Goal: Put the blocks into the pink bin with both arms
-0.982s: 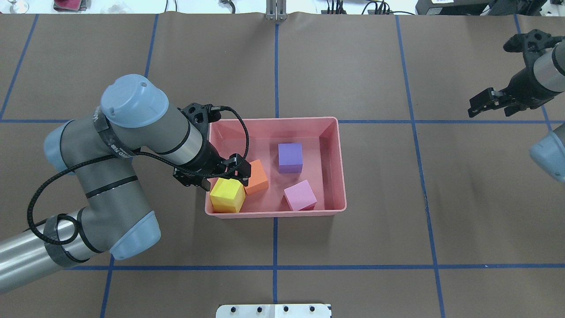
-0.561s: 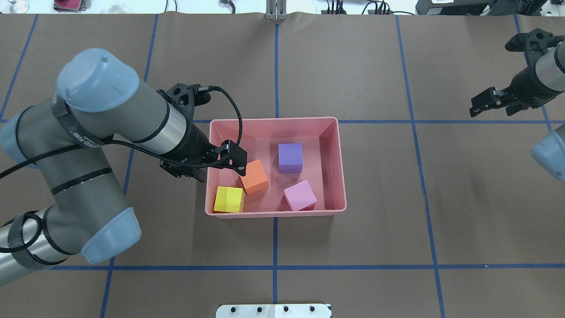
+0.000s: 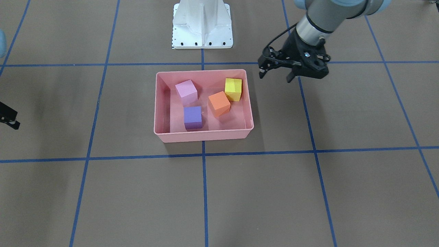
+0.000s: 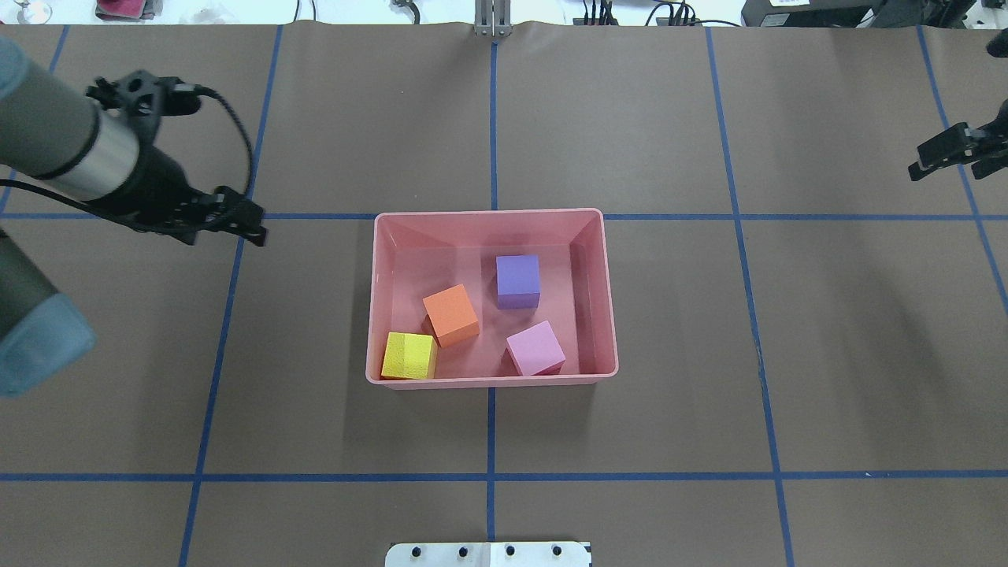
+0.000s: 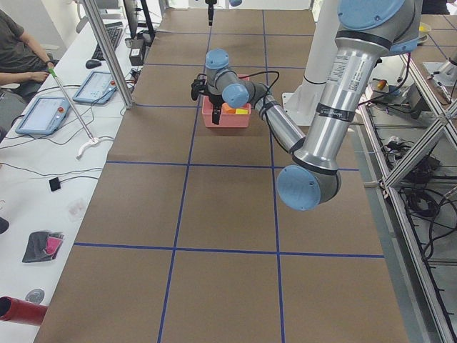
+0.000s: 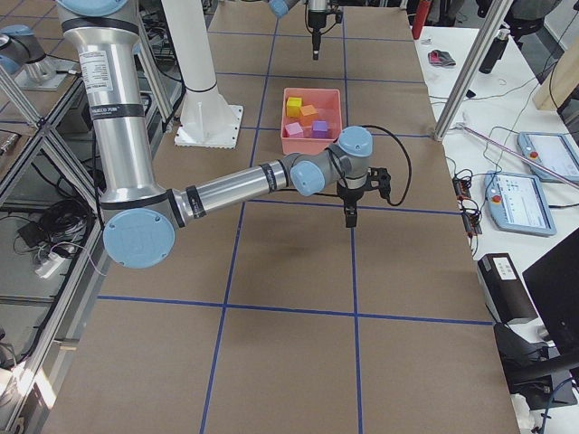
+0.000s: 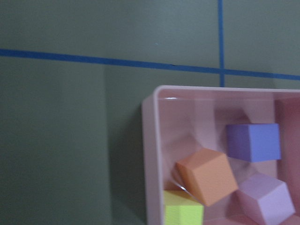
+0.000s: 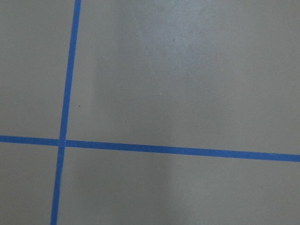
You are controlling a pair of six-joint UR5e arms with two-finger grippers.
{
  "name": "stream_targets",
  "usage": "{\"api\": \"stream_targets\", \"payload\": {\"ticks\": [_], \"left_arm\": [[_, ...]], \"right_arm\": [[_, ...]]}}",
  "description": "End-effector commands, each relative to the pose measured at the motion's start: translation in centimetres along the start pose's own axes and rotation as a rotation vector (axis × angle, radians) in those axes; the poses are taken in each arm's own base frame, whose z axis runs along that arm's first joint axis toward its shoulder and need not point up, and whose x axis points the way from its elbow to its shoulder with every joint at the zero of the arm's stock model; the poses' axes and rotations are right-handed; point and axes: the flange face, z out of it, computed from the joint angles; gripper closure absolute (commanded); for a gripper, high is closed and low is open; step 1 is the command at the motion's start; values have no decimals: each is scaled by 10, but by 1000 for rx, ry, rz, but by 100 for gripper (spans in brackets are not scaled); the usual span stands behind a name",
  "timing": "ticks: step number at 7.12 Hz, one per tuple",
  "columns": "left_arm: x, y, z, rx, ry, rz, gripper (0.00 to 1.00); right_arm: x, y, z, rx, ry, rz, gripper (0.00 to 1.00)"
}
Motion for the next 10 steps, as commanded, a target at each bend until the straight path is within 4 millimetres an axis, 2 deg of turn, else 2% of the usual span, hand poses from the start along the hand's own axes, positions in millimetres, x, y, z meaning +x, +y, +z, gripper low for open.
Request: {"api": "stream_targets", "payload": {"ticks": [1,2,3,4,5,6,7,8,10], "left_arm": [[-165,22,-27,-17,-135,159,0],[-232,26,-45,-42,-87,140,0],[-317,23,-59,-45,-53,167,0],[-393,30,-53,-66,-57,213,0],[-405,25,-52,-73,-66,199,0],[-400,20,-56,-59,-73,112,0],[-398,19,-58,-53,-79,72,0],[-400,20,-57,-58,-82,55,0],[-414,23,-58,-56,-132,-21,0]], "right_arm": [[68,12,-13,5,7,4,1],[96,26,-13,-2,15,-6,1],[106,30,-3,-31,-21,-5,1],[109,30,-7,-24,-31,1,1],[107,26,-19,-1,-42,-2,1],[99,23,-31,20,-30,-12,1],[98,22,-31,21,-27,-14,1],[100,23,-29,20,-12,-14,1],[101,26,-7,-2,96,-33,1]]}}
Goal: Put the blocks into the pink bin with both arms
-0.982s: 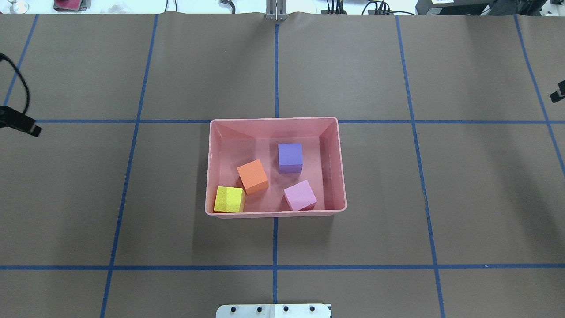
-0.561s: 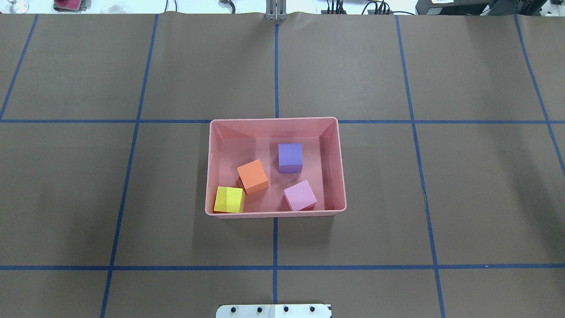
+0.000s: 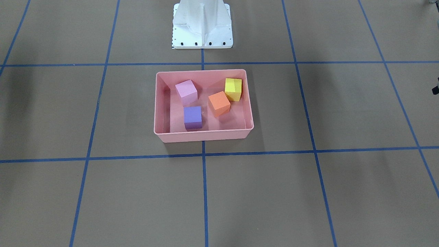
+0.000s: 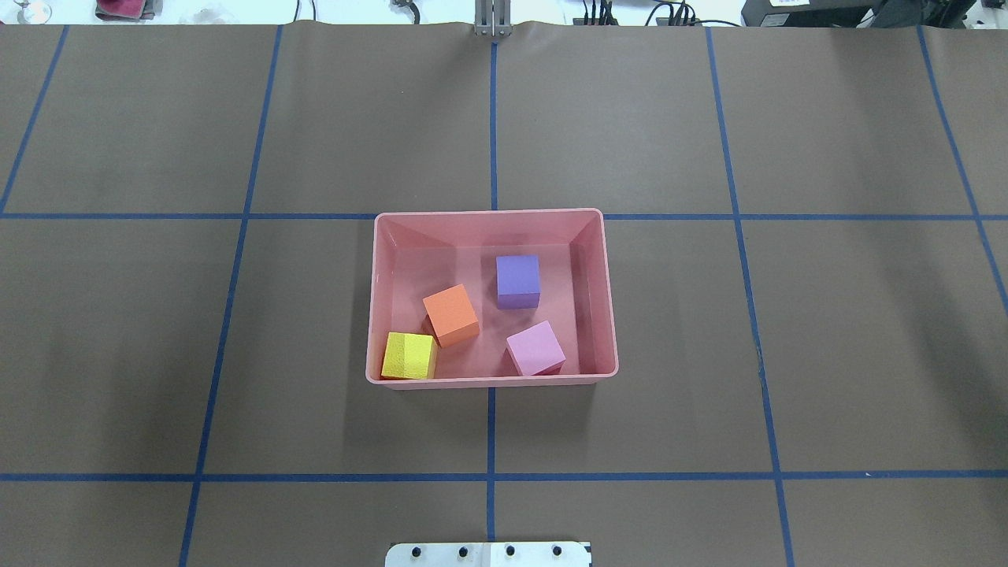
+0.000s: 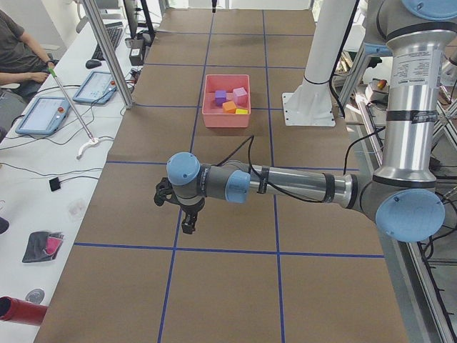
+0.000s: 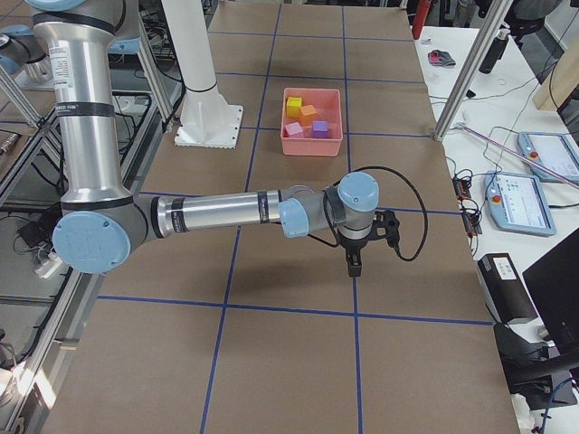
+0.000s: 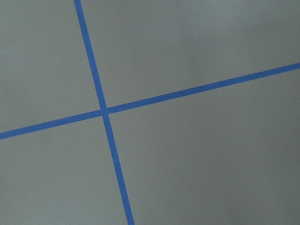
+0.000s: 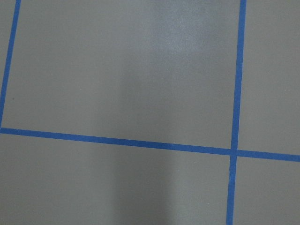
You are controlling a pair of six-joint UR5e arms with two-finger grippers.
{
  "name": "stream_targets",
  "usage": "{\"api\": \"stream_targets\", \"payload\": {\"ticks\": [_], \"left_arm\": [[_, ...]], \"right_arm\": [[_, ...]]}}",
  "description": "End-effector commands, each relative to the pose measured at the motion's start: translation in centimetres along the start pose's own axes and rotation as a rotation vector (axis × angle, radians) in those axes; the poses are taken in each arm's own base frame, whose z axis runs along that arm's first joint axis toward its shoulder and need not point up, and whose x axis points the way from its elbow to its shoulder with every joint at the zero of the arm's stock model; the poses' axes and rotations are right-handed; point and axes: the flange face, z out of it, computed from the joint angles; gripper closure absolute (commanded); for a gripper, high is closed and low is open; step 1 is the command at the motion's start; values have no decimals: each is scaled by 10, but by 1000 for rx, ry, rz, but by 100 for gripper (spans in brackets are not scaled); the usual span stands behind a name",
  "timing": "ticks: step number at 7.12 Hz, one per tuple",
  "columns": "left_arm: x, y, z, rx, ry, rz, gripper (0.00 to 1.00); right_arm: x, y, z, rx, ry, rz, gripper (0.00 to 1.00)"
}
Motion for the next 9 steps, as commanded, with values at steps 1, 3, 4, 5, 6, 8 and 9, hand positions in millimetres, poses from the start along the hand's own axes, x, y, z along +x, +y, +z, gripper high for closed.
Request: {"api": "stream_targets", "payload": {"ticks": [1,3,4,5,6,8,9], "left_arm": [[-14,3,1,-21,-81,-57,0],[-17,9,3,-29,-97,-66,0],[-18,10,4,-31,-97,-68,0],[-19,10,4,-32,-97,-68,0],[-18,10,3,-29,-97,-66,0],[-18,9,4,-30,-97,-63,0],[-18,9,5,-31,-97,-63,0]], "right_arm": [[-3,2,19,-29,61,-15,1],[-6,1,22,-56,65,-3,1],[-7,2,24,-60,65,-5,1],[-6,3,25,-62,65,-3,1],[-8,2,25,-61,64,-6,1],[-7,2,25,-63,63,-7,1],[-6,4,30,-84,63,-22,1]]}}
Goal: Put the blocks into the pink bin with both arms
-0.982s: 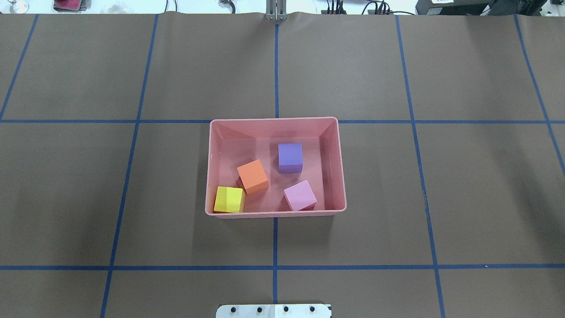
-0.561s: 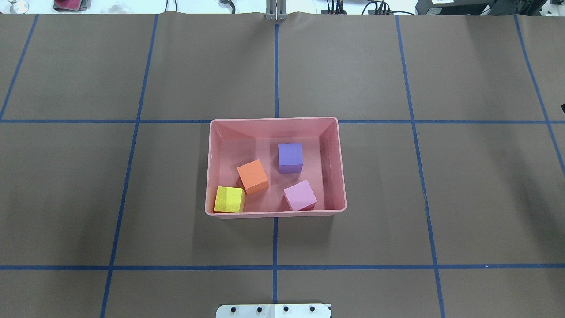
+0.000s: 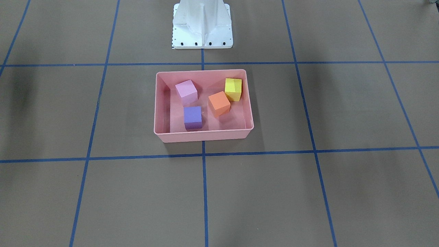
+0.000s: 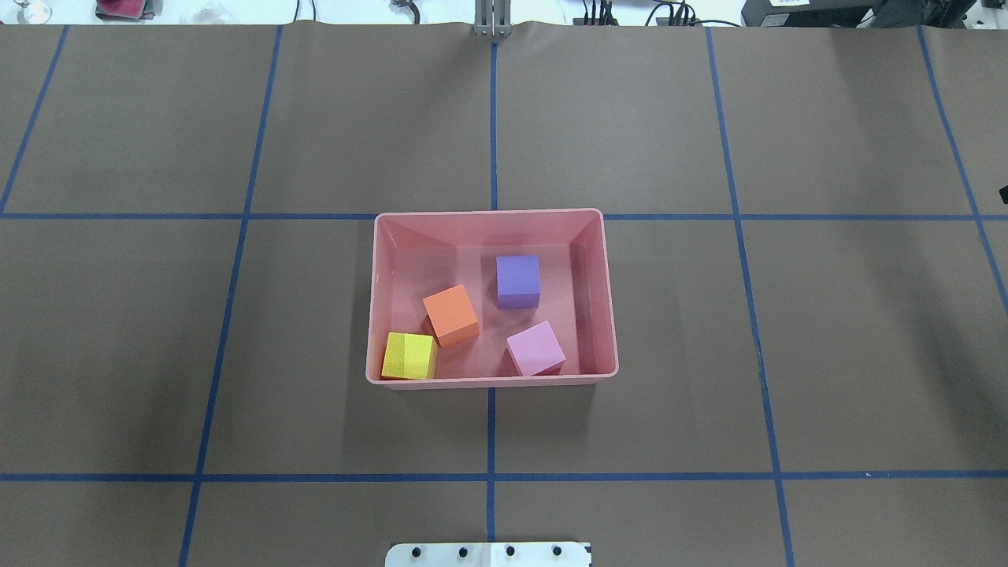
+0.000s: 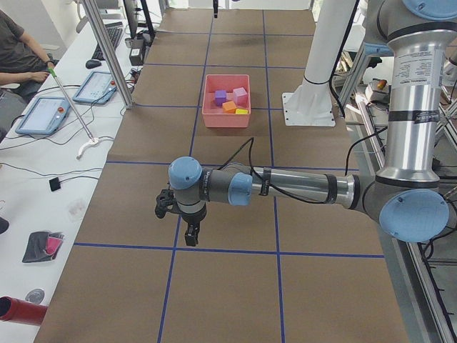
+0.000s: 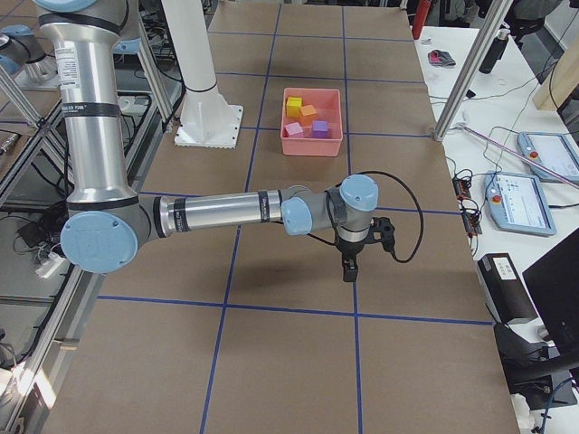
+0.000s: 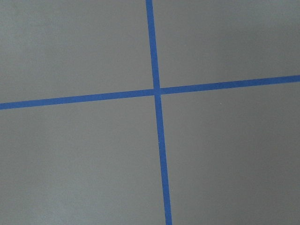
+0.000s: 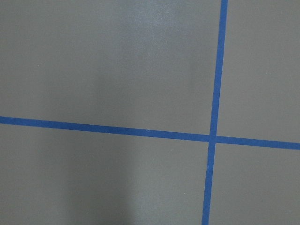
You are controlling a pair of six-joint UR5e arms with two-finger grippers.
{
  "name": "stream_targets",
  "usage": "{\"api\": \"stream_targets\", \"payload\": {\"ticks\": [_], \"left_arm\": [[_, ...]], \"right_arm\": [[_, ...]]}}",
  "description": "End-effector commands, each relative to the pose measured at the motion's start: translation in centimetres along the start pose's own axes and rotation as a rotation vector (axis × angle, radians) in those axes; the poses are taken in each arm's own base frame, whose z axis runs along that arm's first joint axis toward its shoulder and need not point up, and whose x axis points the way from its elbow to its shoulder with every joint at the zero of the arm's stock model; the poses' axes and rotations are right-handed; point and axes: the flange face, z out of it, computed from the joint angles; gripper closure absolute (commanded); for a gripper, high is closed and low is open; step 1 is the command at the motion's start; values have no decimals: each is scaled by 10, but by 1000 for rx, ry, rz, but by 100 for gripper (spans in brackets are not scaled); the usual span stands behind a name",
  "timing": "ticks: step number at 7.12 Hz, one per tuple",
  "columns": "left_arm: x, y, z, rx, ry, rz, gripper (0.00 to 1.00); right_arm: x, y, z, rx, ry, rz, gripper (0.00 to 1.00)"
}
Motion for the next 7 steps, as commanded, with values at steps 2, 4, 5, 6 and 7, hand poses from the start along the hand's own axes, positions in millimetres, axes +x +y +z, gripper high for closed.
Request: {"api": "stream_targets", "payload": {"ticks": [2,4,5,6,7], "left_arm": [[1,-2,0,4,2,3,0],[1,-2,0,6,8,5,0],[2,-2,0,7,11,6,0],[4,-3,-2,11,13,10,0],[5,-3,-3,12,13,11,0]], "right_arm": [[3,3,6,-53,1,-52,1],[4,3,8,-60,-6,-50,1],[4,3,9,-61,-8,-49,1],[4,3,6,-60,-31,-42,1],[5,4,6,-61,-38,-40,1]]}}
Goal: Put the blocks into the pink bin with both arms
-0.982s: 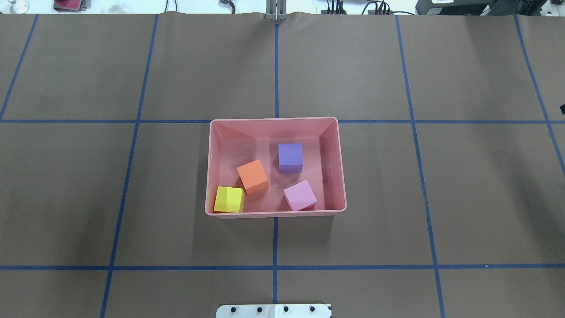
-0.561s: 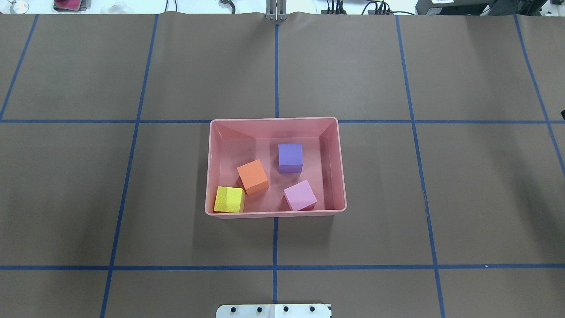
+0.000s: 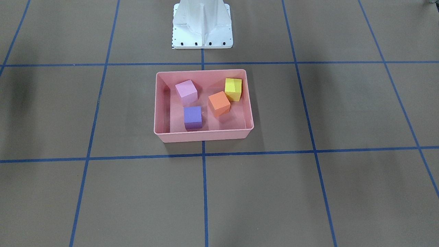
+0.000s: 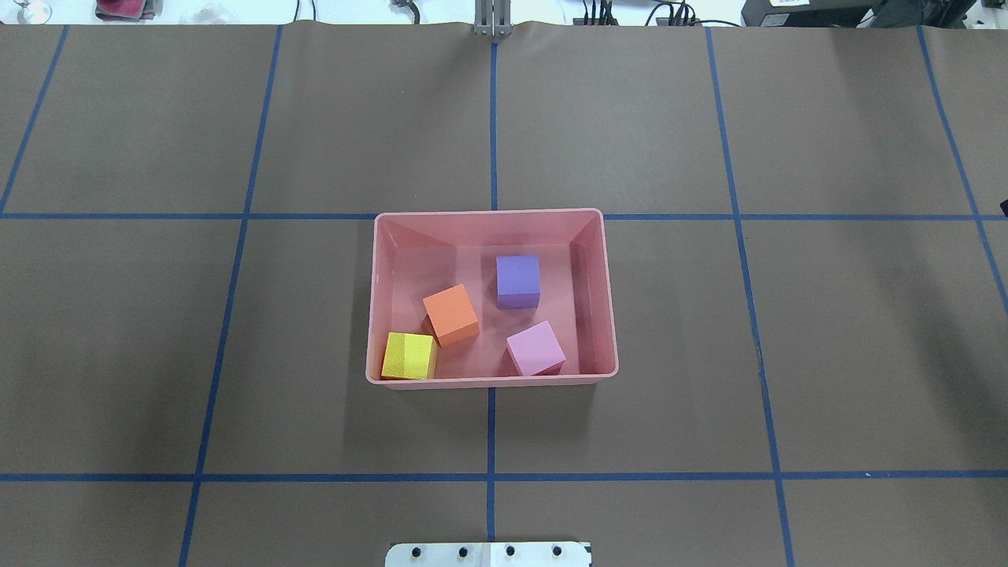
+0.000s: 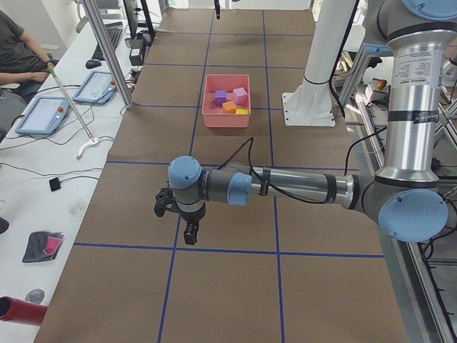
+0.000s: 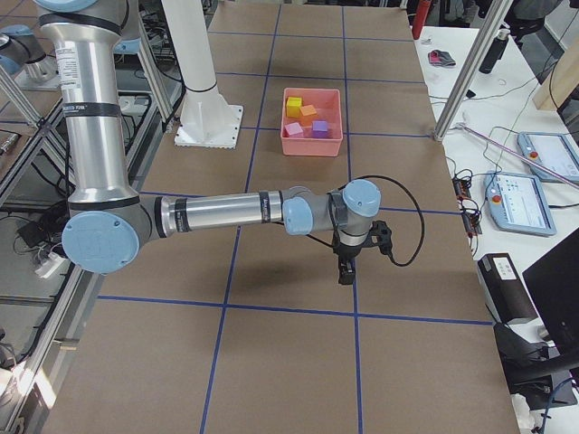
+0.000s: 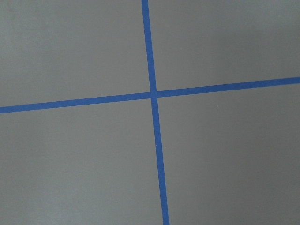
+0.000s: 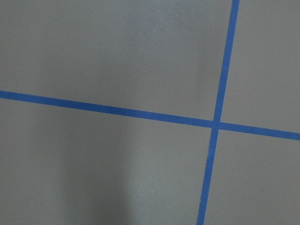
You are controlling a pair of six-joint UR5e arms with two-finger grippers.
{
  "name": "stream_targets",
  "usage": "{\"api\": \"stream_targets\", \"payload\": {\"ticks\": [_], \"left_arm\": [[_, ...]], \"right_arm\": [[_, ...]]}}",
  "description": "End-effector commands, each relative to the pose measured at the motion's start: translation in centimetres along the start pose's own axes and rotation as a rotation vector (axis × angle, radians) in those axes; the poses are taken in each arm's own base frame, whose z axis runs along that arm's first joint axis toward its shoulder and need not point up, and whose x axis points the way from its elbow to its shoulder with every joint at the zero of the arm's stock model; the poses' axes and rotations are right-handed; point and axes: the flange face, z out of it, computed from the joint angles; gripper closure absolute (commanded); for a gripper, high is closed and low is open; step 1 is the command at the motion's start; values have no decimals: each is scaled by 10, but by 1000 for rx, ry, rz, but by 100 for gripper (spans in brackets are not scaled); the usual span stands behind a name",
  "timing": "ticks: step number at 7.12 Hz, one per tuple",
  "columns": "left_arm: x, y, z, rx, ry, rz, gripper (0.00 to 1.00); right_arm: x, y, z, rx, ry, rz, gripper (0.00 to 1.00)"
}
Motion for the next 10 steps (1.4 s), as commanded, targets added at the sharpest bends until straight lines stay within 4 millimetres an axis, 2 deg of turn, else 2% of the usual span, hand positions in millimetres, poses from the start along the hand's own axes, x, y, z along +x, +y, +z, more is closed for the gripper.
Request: {"api": "stream_targets", "payload": {"ticks": [1,10], "left_arm": [[3,-2,-3,7,1,7,0],[4,-5,-3,15,2,24,0]], "right_arm": [[-1,0,-1,0,-13,2,1],[-4,-16,-3,7,-12,-4,1]]}}
